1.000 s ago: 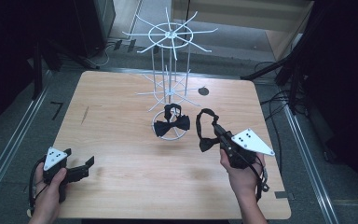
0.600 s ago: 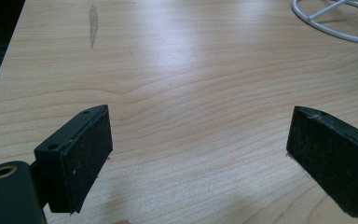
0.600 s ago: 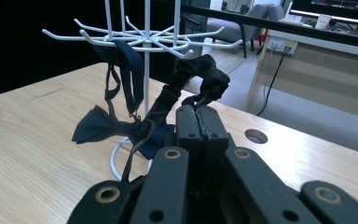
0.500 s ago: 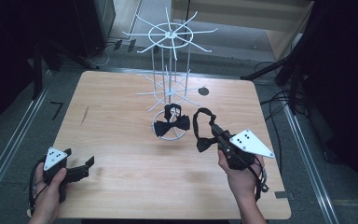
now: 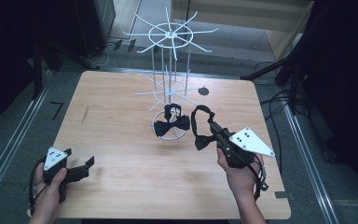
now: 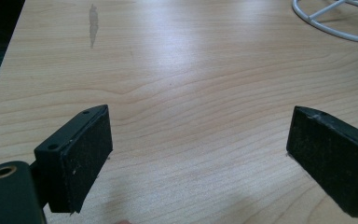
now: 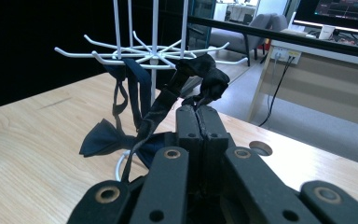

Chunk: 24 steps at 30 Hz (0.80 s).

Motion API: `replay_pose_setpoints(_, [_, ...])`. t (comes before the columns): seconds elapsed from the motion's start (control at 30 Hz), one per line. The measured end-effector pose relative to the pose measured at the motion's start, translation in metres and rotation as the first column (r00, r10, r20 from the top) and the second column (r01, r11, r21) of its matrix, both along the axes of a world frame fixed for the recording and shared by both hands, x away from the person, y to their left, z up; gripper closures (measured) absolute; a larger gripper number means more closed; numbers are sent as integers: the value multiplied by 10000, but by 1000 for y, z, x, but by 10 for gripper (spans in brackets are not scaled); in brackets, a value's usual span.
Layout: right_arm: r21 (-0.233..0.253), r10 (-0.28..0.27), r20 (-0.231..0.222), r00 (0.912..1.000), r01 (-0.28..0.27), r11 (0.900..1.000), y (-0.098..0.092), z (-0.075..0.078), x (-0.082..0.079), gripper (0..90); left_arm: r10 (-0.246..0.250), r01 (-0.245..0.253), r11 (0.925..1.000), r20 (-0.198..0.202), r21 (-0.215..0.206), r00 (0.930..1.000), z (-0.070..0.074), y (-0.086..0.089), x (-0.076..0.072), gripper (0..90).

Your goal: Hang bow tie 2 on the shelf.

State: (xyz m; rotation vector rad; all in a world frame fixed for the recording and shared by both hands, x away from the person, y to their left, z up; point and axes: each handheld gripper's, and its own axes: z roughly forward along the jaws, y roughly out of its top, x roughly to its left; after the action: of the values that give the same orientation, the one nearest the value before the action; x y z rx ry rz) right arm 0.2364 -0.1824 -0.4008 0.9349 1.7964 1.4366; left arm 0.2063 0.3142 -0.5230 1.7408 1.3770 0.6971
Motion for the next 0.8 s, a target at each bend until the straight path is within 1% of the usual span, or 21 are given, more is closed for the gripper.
replay_pose_setpoints(0.27, [188, -27, -72, 10000, 28, 9998, -1, -1, 7, 900, 10, -10, 10000, 2, 3, 10000, 0, 0, 0, 72])
replay_pose_setpoints(0.57, [279, -6, -43, 10000, 8, 9996, 0, 0, 12, 900, 23, -23, 10000, 19, 4, 10000, 0, 0, 0, 72])
replay_pose_setpoints(0.8, [411, -46, -239, 9997, 56, 9991, -2, -4, 20, 900, 36, -36, 10000, 18, -1, 10000, 0, 0, 0, 72])
